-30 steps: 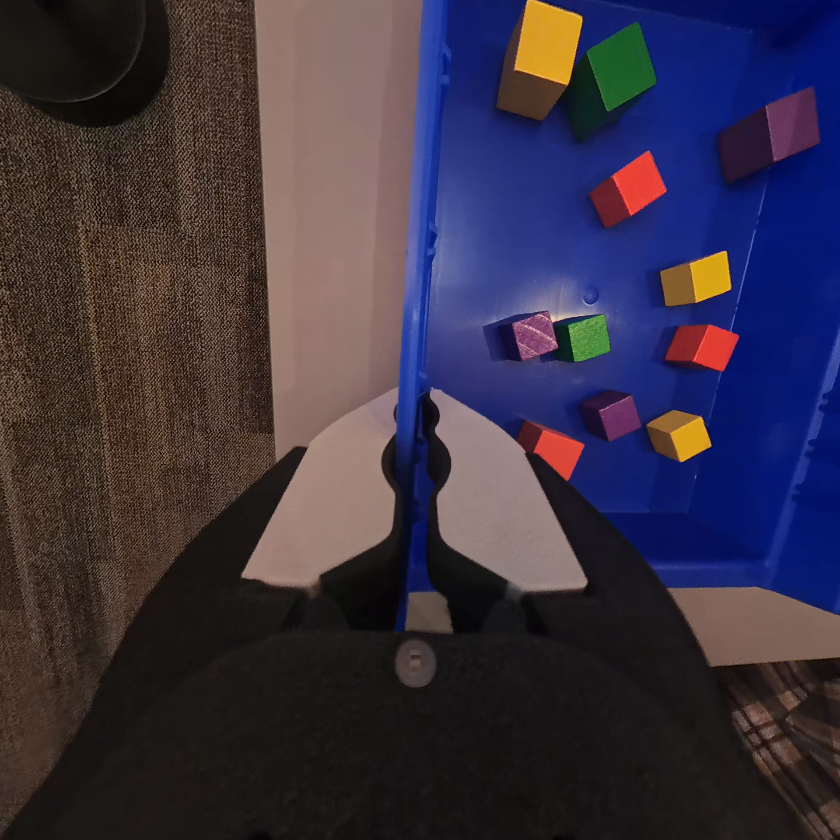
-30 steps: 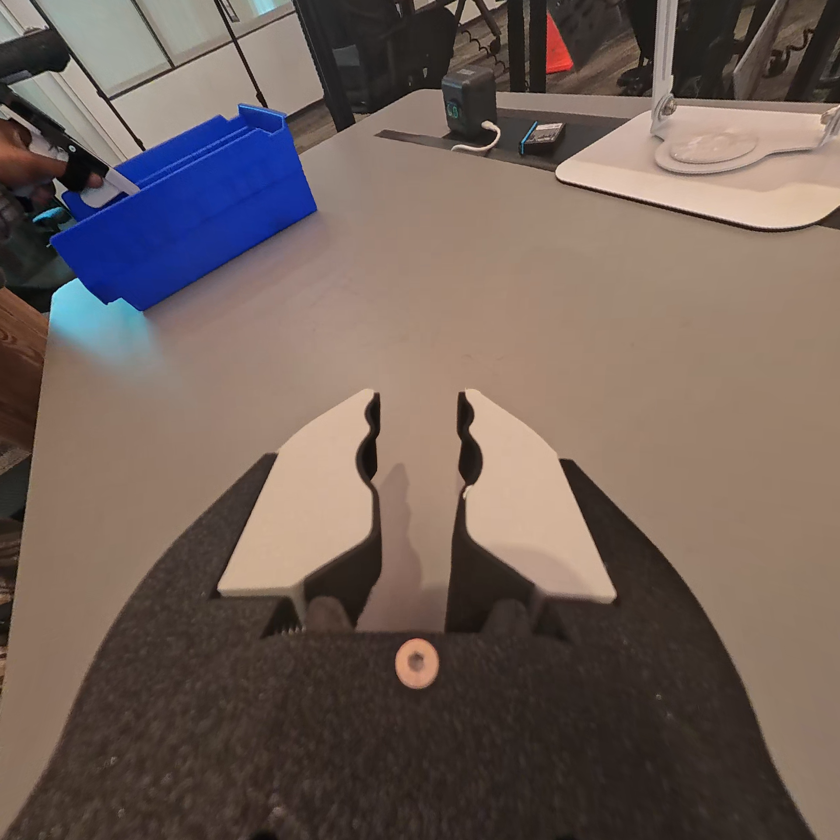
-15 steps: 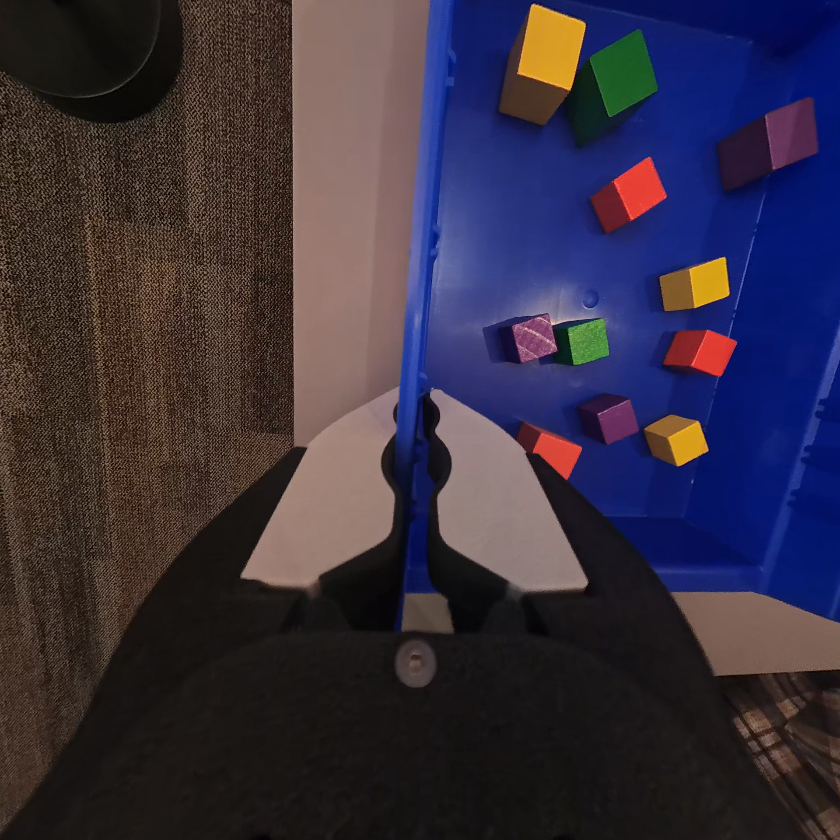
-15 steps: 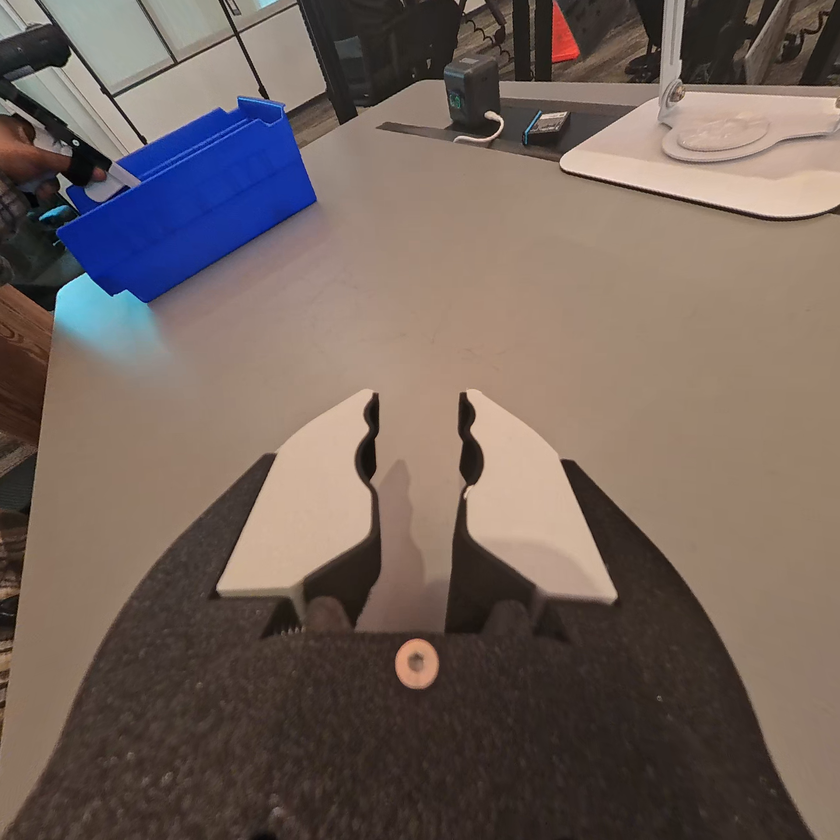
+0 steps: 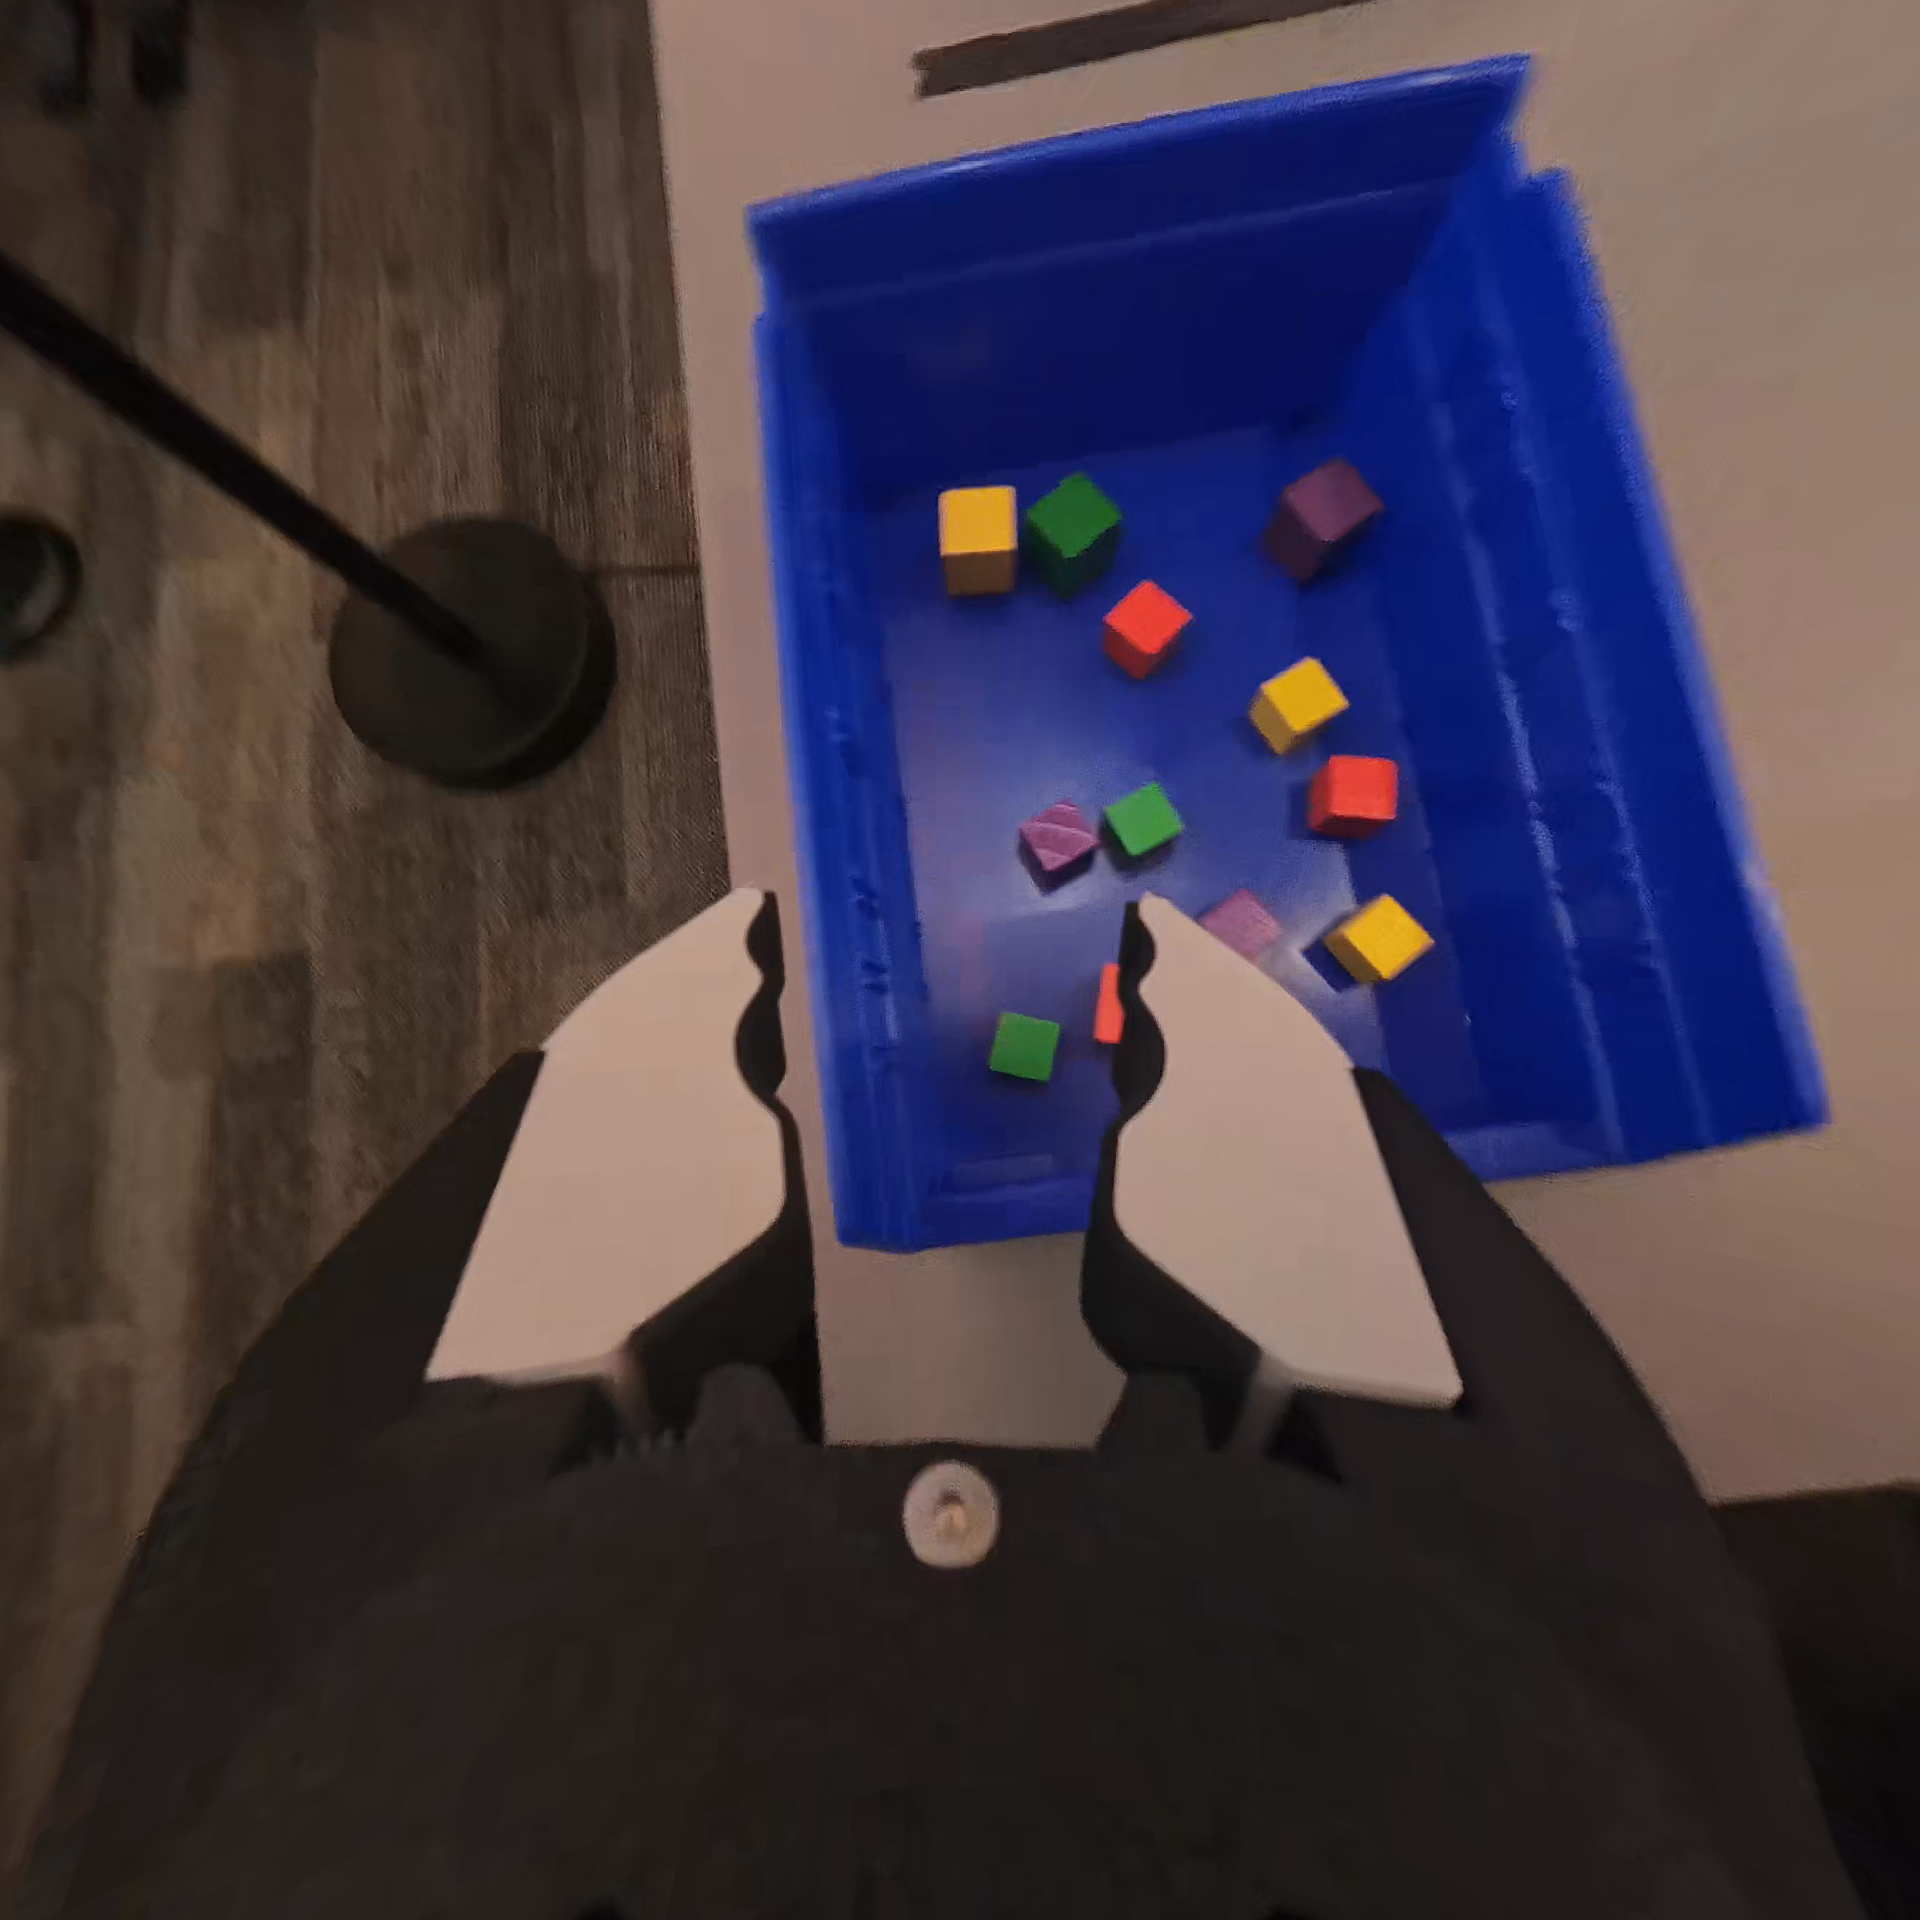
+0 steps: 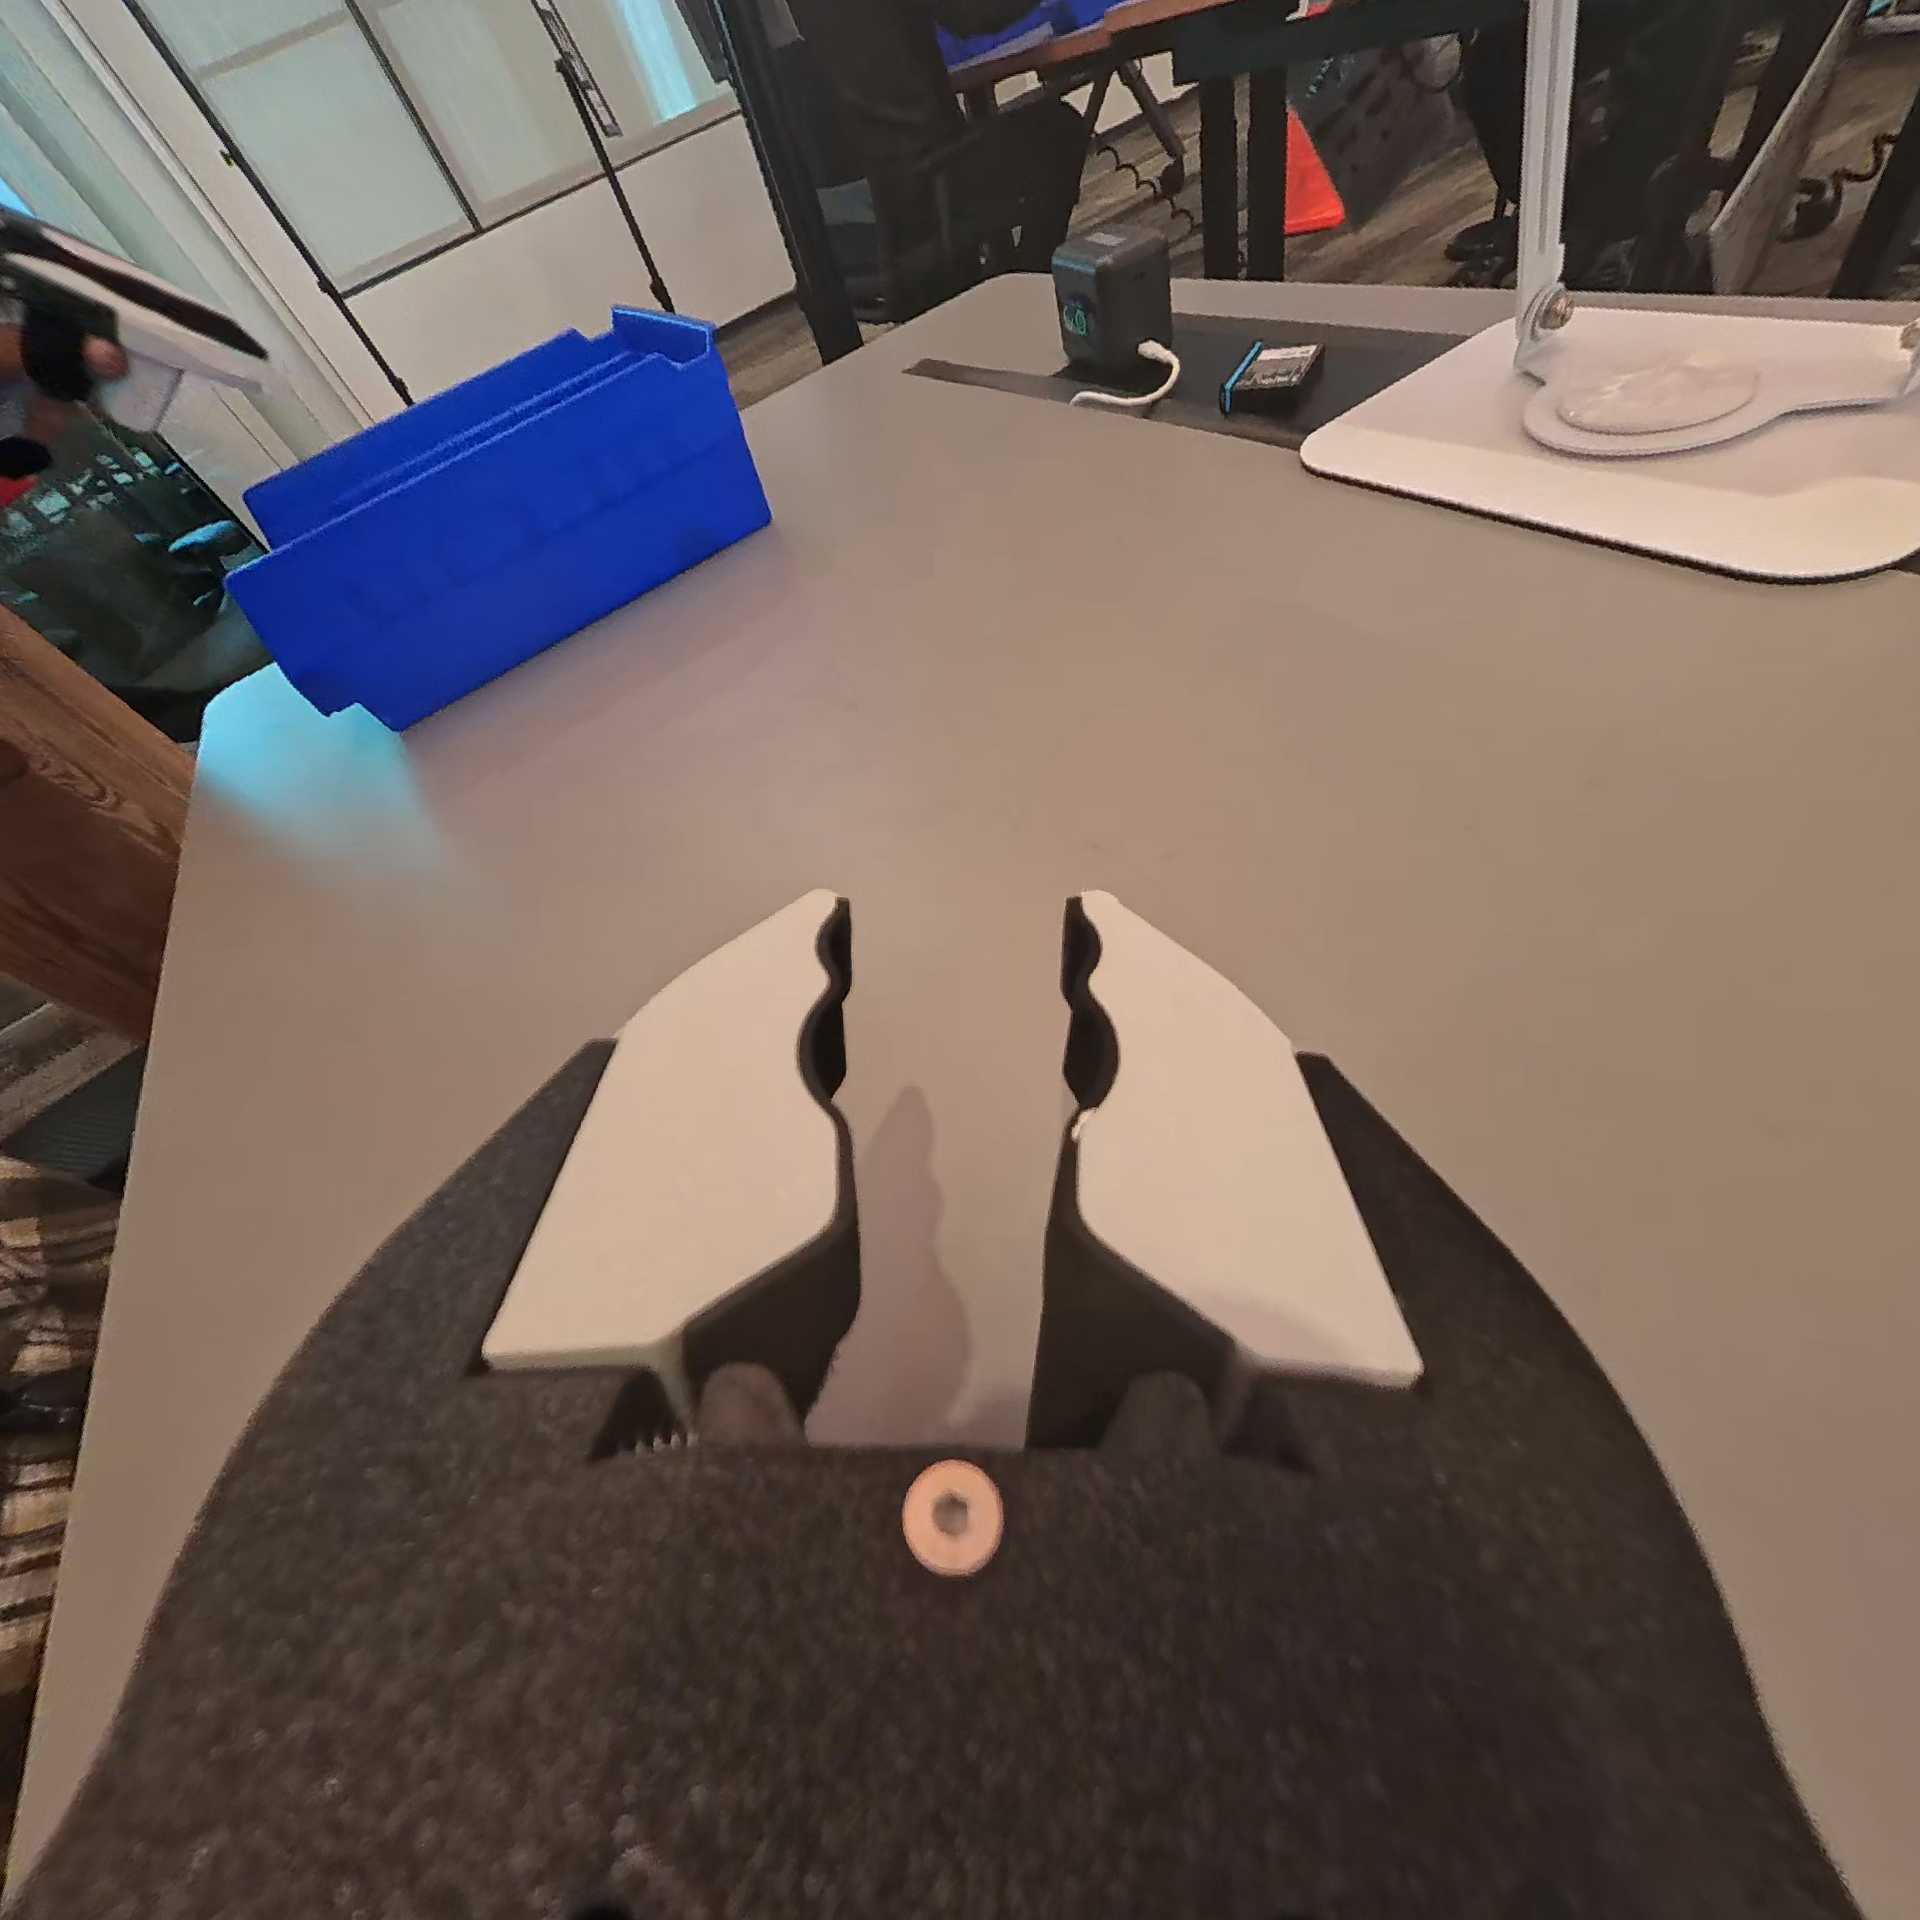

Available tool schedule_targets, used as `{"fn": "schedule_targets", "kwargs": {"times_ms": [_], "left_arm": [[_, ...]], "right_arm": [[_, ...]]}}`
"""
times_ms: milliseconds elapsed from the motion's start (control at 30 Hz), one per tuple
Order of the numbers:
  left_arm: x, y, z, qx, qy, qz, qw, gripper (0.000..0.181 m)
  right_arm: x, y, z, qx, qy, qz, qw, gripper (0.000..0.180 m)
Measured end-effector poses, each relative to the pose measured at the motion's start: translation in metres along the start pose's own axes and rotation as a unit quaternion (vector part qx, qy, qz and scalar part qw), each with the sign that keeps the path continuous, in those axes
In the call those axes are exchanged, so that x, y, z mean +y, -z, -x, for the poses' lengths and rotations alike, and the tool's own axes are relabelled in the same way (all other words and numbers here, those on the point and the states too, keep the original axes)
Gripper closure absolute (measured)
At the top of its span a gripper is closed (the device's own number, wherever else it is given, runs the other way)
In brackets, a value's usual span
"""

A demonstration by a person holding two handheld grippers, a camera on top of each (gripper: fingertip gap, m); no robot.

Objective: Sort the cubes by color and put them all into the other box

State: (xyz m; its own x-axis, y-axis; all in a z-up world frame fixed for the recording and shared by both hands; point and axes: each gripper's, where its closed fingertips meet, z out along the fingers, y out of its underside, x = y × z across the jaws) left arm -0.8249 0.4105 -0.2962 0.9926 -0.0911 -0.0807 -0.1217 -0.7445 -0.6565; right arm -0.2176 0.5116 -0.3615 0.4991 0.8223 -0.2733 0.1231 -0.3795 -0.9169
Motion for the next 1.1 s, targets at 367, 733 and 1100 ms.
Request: {"fn": "schedule_targets", "kwargs": {"times_ms": [367,733,1100], "left_arm": [[0.055,-0.034,-0.063,-0.017,-0.207,0.159,0.965,0.131],[0.067,-0.068,-0.060,0.023,-0.121,0.192,0.974,0.130],[0.062,-0.084,-0.091,0.077,-0.229,0.187,0.952,0.130]], "right_arm": [[0.001,-0.002,0.007,-0.009,0.013,0.003,1.000,0.141],[0.001,0.000,0.006,-0.011,0.009,0.006,1.000,0.141],[0.005,-0.003,0.004,-0.011,0.003,0.015,1.000,0.141]]}}
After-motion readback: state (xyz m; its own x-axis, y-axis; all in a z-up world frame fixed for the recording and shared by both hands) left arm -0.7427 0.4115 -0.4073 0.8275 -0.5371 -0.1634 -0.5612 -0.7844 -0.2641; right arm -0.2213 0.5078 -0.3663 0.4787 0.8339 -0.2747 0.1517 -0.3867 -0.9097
